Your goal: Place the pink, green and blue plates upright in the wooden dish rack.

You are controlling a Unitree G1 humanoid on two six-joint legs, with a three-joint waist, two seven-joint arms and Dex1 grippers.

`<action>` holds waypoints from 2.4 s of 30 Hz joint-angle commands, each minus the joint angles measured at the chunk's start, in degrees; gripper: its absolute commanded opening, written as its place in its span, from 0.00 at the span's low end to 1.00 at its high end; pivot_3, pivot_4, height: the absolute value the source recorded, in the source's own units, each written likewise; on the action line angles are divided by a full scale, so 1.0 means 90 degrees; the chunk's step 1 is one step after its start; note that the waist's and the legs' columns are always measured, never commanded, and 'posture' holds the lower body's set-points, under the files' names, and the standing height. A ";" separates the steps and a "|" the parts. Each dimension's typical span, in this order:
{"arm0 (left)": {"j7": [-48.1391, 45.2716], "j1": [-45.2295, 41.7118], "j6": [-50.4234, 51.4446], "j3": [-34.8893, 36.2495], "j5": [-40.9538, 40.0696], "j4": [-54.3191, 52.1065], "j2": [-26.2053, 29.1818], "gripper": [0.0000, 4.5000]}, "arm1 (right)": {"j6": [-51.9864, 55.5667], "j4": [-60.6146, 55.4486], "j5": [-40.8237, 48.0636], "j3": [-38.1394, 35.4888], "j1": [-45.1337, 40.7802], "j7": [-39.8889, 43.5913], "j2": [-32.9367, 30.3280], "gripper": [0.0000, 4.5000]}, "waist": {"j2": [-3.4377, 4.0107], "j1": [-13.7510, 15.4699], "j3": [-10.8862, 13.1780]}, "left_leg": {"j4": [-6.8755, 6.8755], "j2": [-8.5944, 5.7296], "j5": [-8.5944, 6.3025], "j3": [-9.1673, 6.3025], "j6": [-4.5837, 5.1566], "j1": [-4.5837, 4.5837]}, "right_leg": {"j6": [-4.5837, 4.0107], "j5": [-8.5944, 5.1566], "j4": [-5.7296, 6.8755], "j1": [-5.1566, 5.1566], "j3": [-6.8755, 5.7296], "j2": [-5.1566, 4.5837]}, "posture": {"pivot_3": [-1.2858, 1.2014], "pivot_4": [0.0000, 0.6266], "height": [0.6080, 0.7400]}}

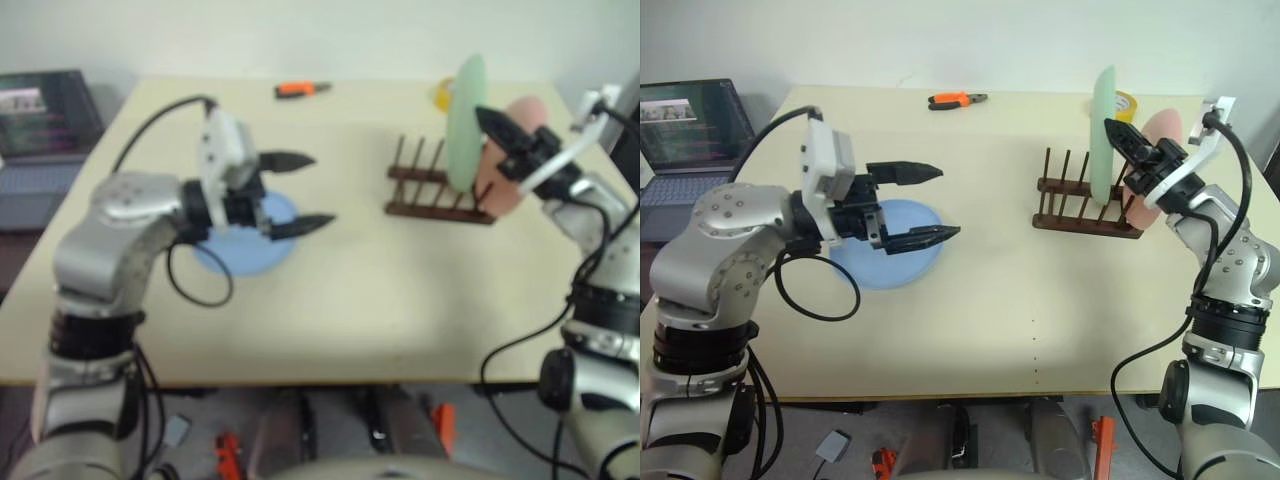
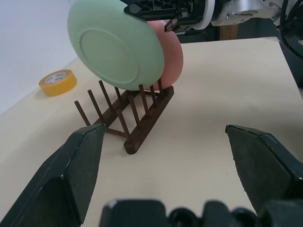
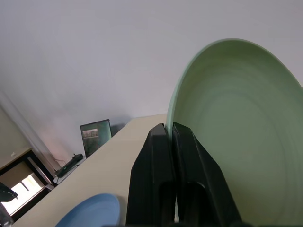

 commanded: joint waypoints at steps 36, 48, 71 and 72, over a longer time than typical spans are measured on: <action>-0.0044 -0.0093 -0.0060 0.0074 -0.0053 -0.0128 0.0074 1.00 | -0.0950 -0.0323 -0.2092 0.0775 -0.0074 0.0250 -0.0942 0.76 | 0.0000 0.0000 0.0000 | 0.0000 -0.0001 0.0000 0.0001 0.0000 0.0000 | 0.0009 -0.0005 -0.0001 -0.0001 0.0001 0.0001 | 0.52 0.24 1.00; -0.0056 -0.0185 -0.0109 0.0238 0.0011 -0.0021 0.0221 1.00 | -0.1028 -0.0664 -0.2405 0.0767 -0.0113 0.1118 -0.1932 0.76 | 0.0002 0.0008 0.0001 | 0.0000 -0.0003 0.0000 0.0003 0.0000 -0.0002 | 0.0009 -0.0005 -0.0003 -0.0003 0.0002 -0.0001 | 0.52 0.24 1.00; 0.1876 -0.0315 0.2239 0.0712 0.1054 0.2707 0.1505 1.00 | 0.0005 -0.2326 -0.1438 0.2919 -0.0055 0.1952 -0.0742 0.76 | -0.0010 0.0041 0.0002 | 0.0001 0.0002 0.0000 -0.0001 -0.0001 -0.0010 | 0.0004 -0.0008 0.0001 -0.0012 -0.0011 -0.0003 | 0.52 0.24 1.00; 0.1942 -0.0393 0.2298 0.0626 0.1109 0.2889 0.1388 1.00 | -0.0014 -0.2295 -0.1514 0.2984 -0.0077 0.1927 -0.0679 0.76 | -0.0012 0.0056 0.0000 | 0.0000 0.0003 0.0000 -0.0002 -0.0001 -0.0012 | 0.0003 -0.0008 -0.0002 -0.0012 -0.0014 -0.0005 | 0.52 0.24 1.00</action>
